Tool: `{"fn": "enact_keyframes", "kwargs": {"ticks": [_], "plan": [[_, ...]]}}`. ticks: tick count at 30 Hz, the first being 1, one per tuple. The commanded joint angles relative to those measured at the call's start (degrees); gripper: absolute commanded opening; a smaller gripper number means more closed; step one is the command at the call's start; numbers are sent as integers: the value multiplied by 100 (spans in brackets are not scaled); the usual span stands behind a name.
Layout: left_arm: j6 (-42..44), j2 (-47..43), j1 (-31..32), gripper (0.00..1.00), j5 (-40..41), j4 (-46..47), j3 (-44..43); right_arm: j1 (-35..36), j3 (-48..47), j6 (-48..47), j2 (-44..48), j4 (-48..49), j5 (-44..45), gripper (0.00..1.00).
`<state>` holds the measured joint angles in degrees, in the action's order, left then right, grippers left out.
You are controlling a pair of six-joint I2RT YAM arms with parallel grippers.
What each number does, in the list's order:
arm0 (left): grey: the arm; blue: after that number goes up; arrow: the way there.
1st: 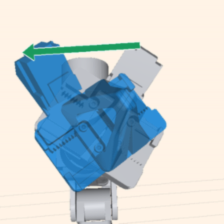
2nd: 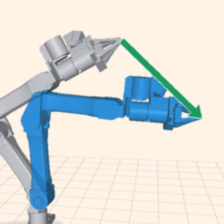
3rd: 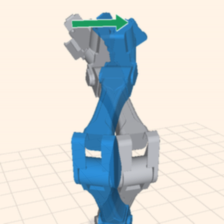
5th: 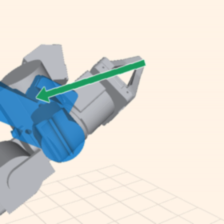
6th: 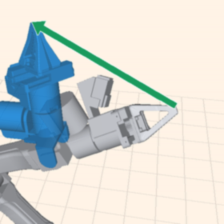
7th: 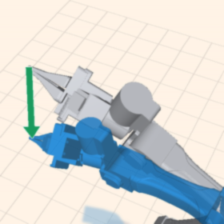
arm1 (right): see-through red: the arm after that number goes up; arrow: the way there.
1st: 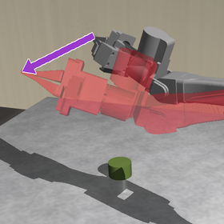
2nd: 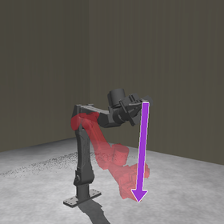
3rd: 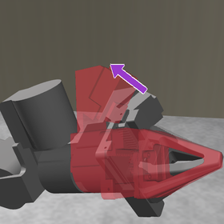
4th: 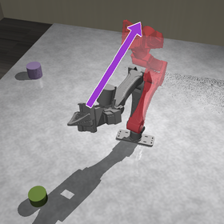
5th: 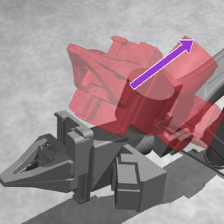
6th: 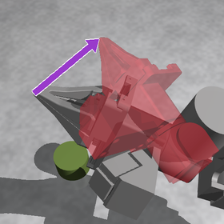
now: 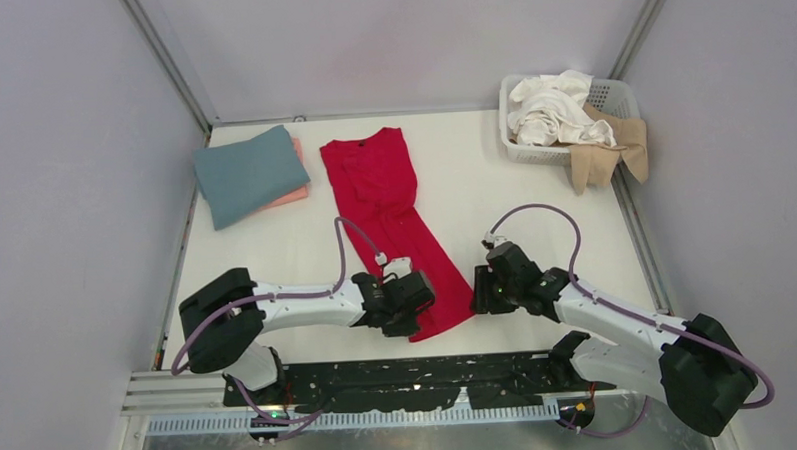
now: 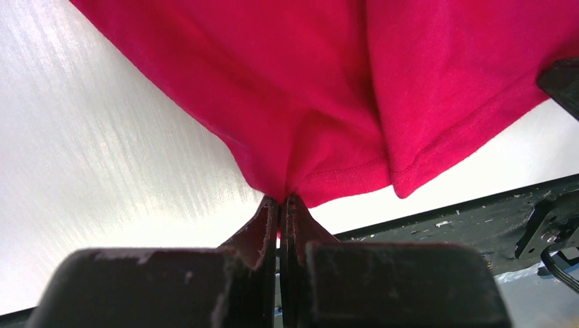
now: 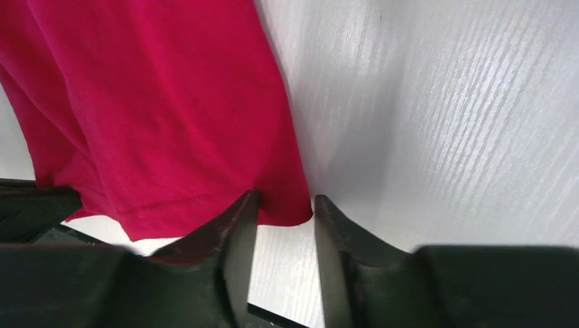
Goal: Fold and stack the t-shirts
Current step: Grab the bottom of the folded rectangular tshirt with both arms
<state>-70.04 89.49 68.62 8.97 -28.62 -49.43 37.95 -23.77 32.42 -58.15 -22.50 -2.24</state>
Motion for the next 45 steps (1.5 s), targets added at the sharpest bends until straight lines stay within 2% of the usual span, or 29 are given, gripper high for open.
{"fn": "enact_keyframes", "kwargs": {"ticks": [1,2,3,5,7,10,11,13,15,18,19,23,26,30,34,38,41,45], "plan": [[45,79,2,0,61,-48,-190,61,23,21,-56,206,-128,35],[43,85,-4,0,53,-80,-190,65,64,42,-19,232,-114,27],[43,69,-2,0,71,-126,-180,68,73,103,2,164,-81,24],[79,-60,-3,0,118,-145,-86,72,73,174,126,-65,423,10],[270,-251,-2,0,131,-78,51,72,79,179,231,-232,698,6],[416,-434,-6,0,255,-537,136,76,82,100,355,-297,544,6],[452,-516,6,0,171,-614,207,95,131,113,455,-256,207,6],[554,-727,16,0,10,-626,370,224,344,363,666,-85,-427,6],[597,-1008,85,0,-2,-782,505,558,659,1016,955,221,-785,6],[610,-1486,248,0,-124,-1083,692,1339,870,2063,1568,312,-576,6],[606,-1599,307,0,-218,-1204,750,1722,805,2161,1670,182,-466,6],[450,-1853,578,0,-863,-1280,1011,2297,619,2229,1949,-197,-590,6],[190,-1891,843,0,-871,-1476,1024,2694,780,2533,2046,173,-926,6],[-133,-2094,1042,0,-738,-1612,1071,3158,649,2760,2076,-61,-716,6],[-411,-2638,1088,0,-474,-1642,1325,3303,465,2708,2163,-287,-430,5],[-156,-3055,925,0,95,-1818,1143,3267,-28,2311,1837,-353,256,5],[256,-3146,479,0,239,-1822,1049,3103,-509,1763,1390,-420,809,5],[871,-3151,-280,0,72,-1480,968,2417,-1061,1169,902,-357,828,5]]}}
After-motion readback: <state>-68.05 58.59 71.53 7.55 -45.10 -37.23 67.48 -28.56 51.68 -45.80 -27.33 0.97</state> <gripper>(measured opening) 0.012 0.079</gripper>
